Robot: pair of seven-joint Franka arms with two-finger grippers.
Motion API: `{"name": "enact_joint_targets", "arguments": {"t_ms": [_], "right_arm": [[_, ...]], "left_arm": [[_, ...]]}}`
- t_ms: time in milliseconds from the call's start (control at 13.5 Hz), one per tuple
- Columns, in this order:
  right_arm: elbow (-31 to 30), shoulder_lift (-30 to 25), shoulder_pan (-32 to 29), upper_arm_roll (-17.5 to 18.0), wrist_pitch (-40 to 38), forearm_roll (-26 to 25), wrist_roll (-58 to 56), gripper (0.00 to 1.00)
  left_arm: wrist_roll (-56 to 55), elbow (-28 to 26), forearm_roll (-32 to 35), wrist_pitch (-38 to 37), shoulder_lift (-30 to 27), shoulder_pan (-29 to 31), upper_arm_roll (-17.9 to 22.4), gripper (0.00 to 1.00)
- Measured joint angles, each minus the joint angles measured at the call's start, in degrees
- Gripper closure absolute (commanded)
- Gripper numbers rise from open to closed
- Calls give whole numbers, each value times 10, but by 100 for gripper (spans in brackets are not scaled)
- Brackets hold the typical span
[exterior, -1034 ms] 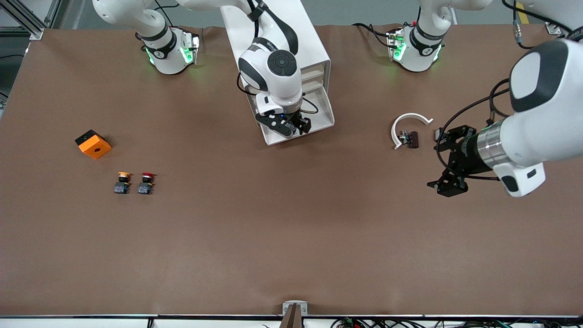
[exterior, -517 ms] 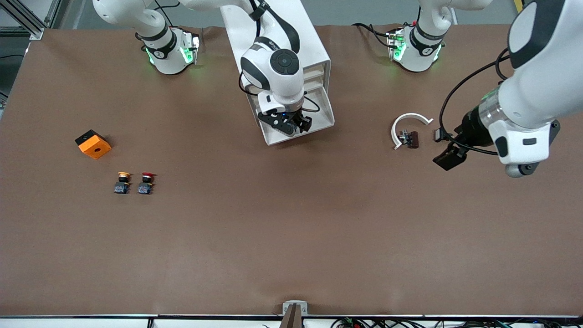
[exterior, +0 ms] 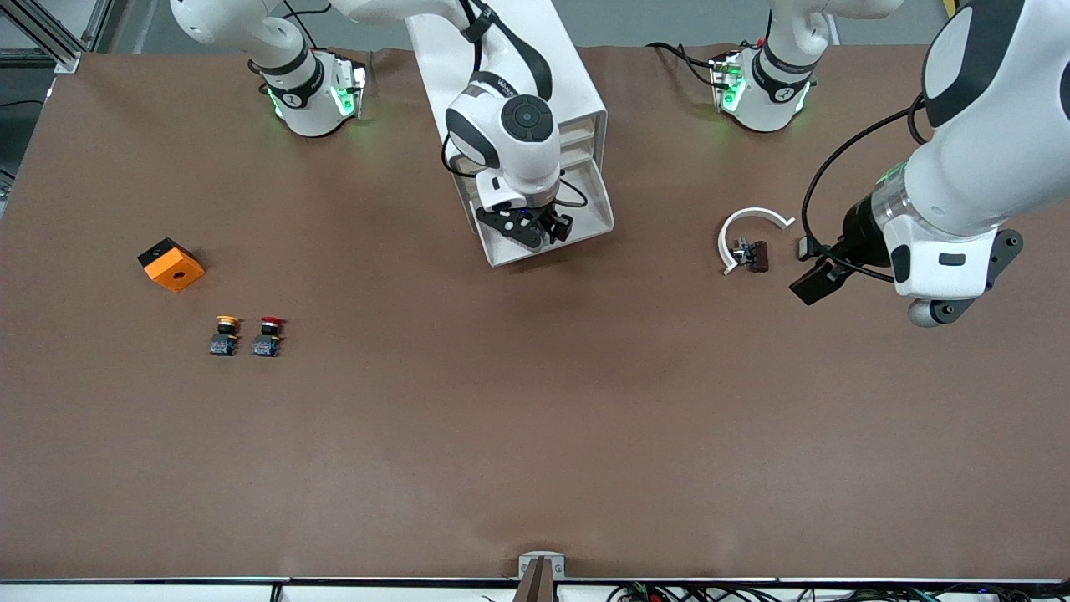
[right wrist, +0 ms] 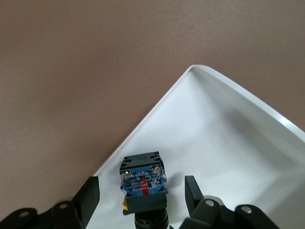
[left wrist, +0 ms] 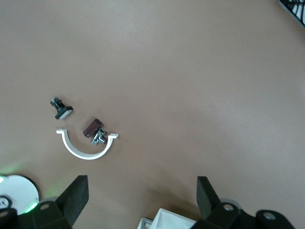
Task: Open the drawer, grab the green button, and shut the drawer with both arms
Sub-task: 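Lift the green button with the right gripper while the left gripper retracts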
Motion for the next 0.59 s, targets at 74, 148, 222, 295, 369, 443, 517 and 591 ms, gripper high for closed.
{"name": "enact_joint_targets", "arguments": {"t_ms": [74, 148, 222, 295, 369, 443, 517, 591], "right_arm": [[0, 0, 0, 0, 0, 0, 0, 37], [0, 0, 0, 0, 0, 0, 0, 42], [0, 0, 0, 0, 0, 0, 0, 43], [0, 1, 0, 0, 0, 0, 0, 43], [0, 1, 0, 0, 0, 0, 0, 43], [0, 2, 1, 0, 0, -1, 0, 43], [0, 2, 3, 0, 0, -3, 0, 46], [0, 3, 3, 0, 0, -7, 1, 49]], "left_arm": [[28, 0, 0, 0, -1, 6, 0, 0], [56, 0, 0, 0, -2, 15, 1, 0], [81, 0, 0, 0, -2, 22, 1, 0], [102, 0, 0, 0, -3, 28, 1, 0], [119, 0, 0, 0, -3, 31, 1, 0], [132, 0, 0, 0, -3, 36, 1, 0], [146, 0, 0, 0, -5, 42, 1, 0], [160, 0, 0, 0, -6, 48, 1, 0]]}}
